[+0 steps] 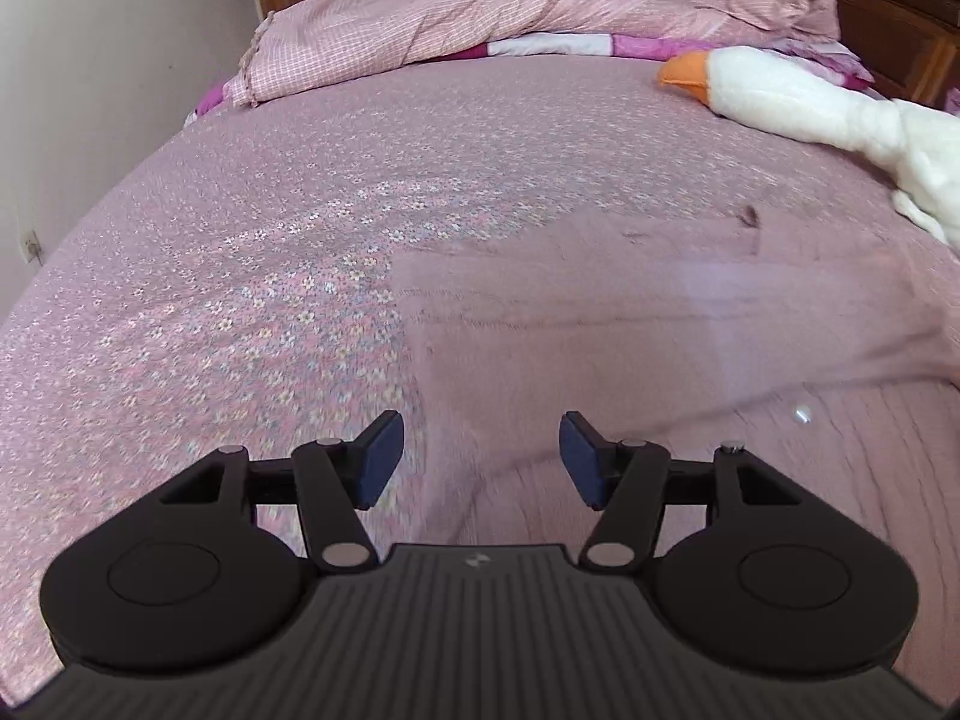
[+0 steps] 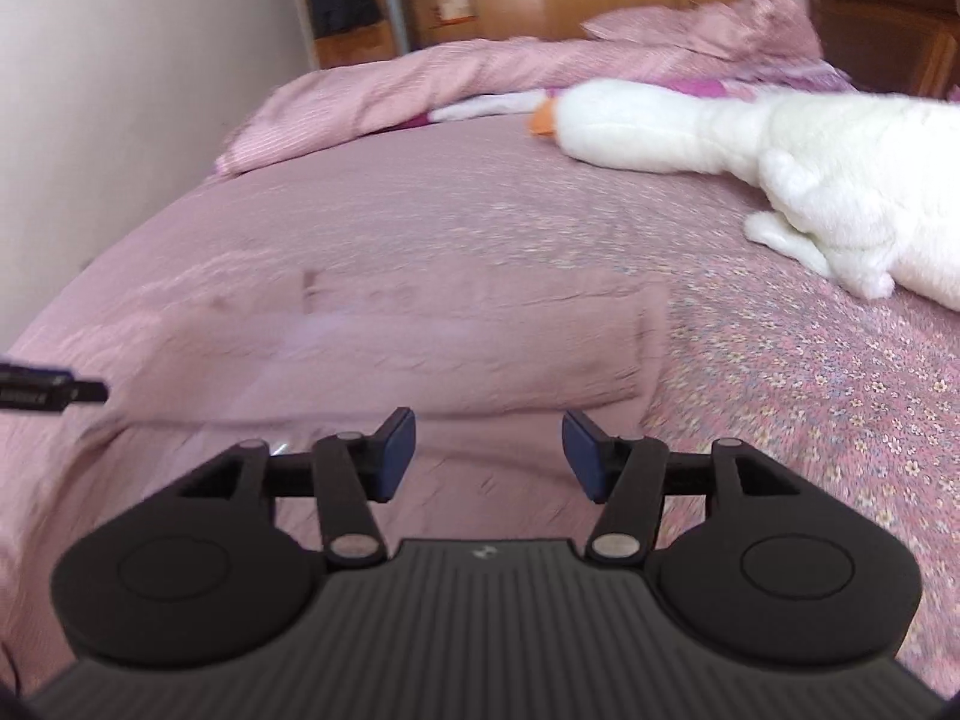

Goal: Fold small clothes

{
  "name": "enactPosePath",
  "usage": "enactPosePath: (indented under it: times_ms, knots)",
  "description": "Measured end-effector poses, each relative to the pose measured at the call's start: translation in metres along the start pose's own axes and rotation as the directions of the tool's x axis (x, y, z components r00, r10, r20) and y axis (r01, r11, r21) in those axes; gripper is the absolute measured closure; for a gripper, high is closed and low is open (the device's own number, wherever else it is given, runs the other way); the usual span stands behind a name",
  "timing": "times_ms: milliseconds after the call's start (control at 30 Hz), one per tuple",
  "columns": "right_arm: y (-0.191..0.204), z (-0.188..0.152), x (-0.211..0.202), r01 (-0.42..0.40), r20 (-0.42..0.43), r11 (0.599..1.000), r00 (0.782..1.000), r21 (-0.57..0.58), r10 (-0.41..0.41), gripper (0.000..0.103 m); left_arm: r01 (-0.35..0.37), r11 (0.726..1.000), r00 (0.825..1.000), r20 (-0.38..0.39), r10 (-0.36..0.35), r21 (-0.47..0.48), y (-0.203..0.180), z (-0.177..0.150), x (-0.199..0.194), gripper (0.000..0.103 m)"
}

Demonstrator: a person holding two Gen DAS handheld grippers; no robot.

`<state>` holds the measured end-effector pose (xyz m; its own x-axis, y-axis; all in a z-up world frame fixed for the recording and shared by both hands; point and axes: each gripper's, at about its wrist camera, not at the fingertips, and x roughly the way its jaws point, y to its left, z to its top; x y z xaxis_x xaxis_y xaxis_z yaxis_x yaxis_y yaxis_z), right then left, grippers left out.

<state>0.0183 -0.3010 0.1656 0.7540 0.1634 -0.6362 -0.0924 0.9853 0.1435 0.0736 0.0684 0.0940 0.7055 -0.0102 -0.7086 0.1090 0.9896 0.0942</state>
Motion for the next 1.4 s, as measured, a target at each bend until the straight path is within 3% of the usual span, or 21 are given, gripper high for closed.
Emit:
enactPosePath:
  times_ms: [200, 333, 400, 467, 800, 867, 1033, 1133, 1300, 1400]
  knots:
    - [0.035, -0.024, -0.035, -0.081, -0.026, 0.993, 0.997, -0.084, 0.079, 0.047, 0.040, 0.999, 0.999, -0.012, -0.040, 0.009, -0.008, -0.030, -0.044, 0.037]
    - [0.058, -0.043, -0.049, -0.113, -0.055, 0.980, 0.993, -0.165, 0.105, 0.047, 0.071, 0.997, 0.997, -0.032, -0.070, 0.038, -0.017, -0.055, -0.063, 0.026]
    - [0.068, -0.055, -0.054, -0.119, -0.073, 0.969, 0.992, -0.217, 0.105, 0.047, 0.078, 0.995, 0.996, -0.038, -0.076, 0.069, -0.022, -0.068, -0.071, 0.026]
    - [0.078, -0.067, -0.057, -0.129, -0.097, 0.952, 0.990, -0.279, 0.106, 0.040, 0.081, 0.991, 0.996, -0.051, -0.076, 0.105, -0.028, -0.081, -0.076, 0.025]
    - [0.103, -0.122, -0.066, -0.188, -0.226, 0.845, 0.971, -0.501, 0.082, 0.038, 0.137, 0.976, 0.984, -0.140, -0.113, 0.168, -0.040, -0.130, -0.083, 0.025]
    - [0.105, -0.131, -0.068, -0.200, -0.252, 0.821, 0.965, -0.535, 0.071, 0.028, 0.141, 0.976, 0.981, -0.154, -0.116, 0.167, -0.042, -0.137, -0.082, 0.025]
    - [0.110, -0.149, -0.070, -0.248, -0.317, 0.754, 0.947, -0.609, 0.056, 0.028, 0.162, 0.975, 0.976, -0.170, -0.136, 0.153, -0.042, -0.144, -0.078, 0.025]
    - [0.115, -0.153, -0.064, -0.241, -0.322, 0.734, 0.946, -0.636, 0.031, 0.028, 0.180, 0.971, 0.974, -0.169, -0.153, 0.158, -0.045, -0.145, -0.077, 0.025]
    - [0.119, -0.150, -0.054, -0.202, -0.293, 0.731, 0.956, -0.652, 0.002, 0.035, 0.211, 0.961, 0.970, -0.162, -0.182, 0.181, -0.052, -0.143, -0.079, 0.025]
    - [0.121, -0.149, -0.051, -0.195, -0.285, 0.724, 0.959, -0.662, -0.002, 0.055, 0.230, 0.955, 0.966, -0.161, -0.201, 0.186, -0.055, -0.142, -0.080, 0.025]
